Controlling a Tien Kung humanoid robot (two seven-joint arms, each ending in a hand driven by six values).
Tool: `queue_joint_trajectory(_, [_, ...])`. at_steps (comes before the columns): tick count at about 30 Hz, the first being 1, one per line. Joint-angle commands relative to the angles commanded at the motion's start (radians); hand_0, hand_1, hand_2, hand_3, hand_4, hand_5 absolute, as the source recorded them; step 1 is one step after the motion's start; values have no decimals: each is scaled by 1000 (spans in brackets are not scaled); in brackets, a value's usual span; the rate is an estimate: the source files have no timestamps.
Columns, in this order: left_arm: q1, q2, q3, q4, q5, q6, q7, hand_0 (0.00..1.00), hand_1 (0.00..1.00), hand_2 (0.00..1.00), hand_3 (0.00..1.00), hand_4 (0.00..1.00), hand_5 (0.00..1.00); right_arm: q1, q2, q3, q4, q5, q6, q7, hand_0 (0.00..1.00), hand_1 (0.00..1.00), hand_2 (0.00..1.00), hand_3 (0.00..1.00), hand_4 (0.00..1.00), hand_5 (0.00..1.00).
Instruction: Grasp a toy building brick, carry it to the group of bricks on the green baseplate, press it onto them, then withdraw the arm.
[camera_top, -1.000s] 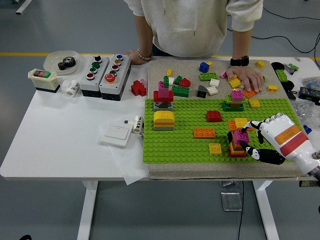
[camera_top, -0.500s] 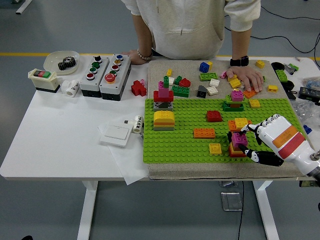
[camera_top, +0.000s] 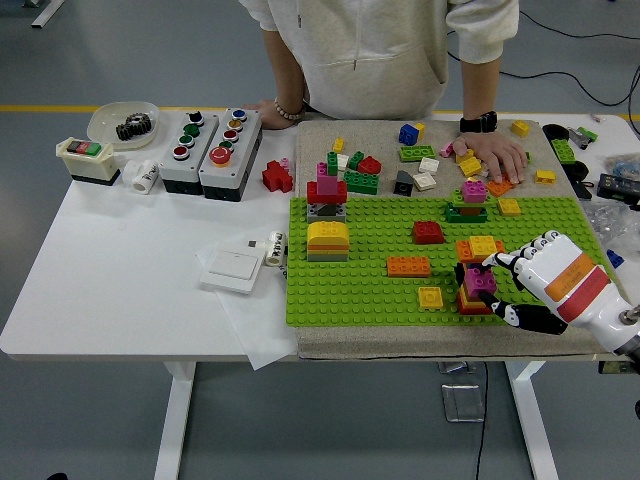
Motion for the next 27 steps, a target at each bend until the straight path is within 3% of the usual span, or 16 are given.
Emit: queue_joint_trajectory(27, [-8,-2,3,-5,3,2,-4,550,617,677,605,630,732,27,3,-13,-32,58,0,51,133,164,226,524,535,399])
